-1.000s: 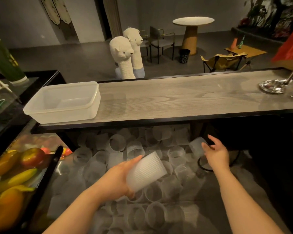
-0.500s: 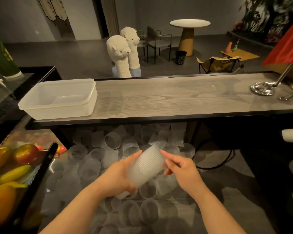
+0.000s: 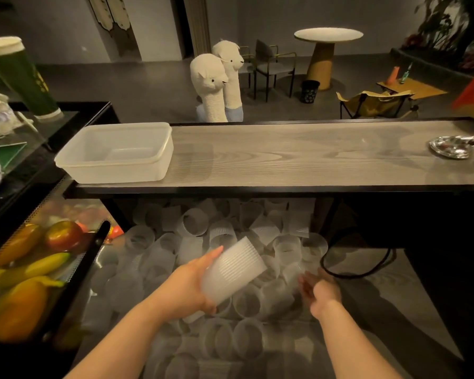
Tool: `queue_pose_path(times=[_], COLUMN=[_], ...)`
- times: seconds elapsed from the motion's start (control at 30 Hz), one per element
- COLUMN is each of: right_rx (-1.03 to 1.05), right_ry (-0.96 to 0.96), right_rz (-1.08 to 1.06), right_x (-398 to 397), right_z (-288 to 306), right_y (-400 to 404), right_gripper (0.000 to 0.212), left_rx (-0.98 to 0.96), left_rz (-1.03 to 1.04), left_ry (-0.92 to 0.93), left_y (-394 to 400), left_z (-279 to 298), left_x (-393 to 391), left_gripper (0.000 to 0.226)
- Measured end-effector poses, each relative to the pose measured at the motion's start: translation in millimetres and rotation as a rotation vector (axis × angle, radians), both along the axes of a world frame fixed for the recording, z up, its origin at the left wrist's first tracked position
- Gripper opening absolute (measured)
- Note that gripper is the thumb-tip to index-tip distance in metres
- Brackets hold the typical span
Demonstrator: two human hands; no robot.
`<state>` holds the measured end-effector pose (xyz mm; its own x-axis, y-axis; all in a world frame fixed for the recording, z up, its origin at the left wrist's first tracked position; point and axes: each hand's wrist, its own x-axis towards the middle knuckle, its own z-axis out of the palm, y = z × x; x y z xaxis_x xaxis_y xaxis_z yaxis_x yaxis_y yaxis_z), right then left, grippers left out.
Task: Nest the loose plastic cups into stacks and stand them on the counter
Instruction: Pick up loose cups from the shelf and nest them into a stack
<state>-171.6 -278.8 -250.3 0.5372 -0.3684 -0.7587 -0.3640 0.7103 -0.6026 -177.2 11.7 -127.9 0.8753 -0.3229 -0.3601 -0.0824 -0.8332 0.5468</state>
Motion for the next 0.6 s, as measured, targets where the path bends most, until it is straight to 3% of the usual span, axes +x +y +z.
queue_pose_path(times=[0.1, 0.23, 0.4, 0.5, 0.6], right_rx=[-0.081, -0.406, -0.687, -0.75, -0.754], right_ry=[0.038, -0.031, -0.417, -0.493, -0.518], right_rz=[-0.041, 0.024, 0.442, 0.687, 0.764], right_x=[-4, -22, -43, -40, -35], right_z=[-1, 33, 98, 112, 112], right_y=[-8, -14, 6, 19, 21], right_gripper=[0.047, 0.04, 0.039, 0.04, 0.042], left_rx=[0.019, 0.057, 0.064, 0.032, 0.023], left_rz=[-0.008, -0.037, -0.074, -0.104, -0.112], left_ry=[-0.011, -0.009, -0.005, -0.007, -0.027], left_y=[2, 1, -9, -18, -20], left_z=[2, 2, -2, 1, 2], left_x=[0, 0, 1, 2, 3], left_gripper=[0.123, 0.122, 0.123, 0.122, 0.123])
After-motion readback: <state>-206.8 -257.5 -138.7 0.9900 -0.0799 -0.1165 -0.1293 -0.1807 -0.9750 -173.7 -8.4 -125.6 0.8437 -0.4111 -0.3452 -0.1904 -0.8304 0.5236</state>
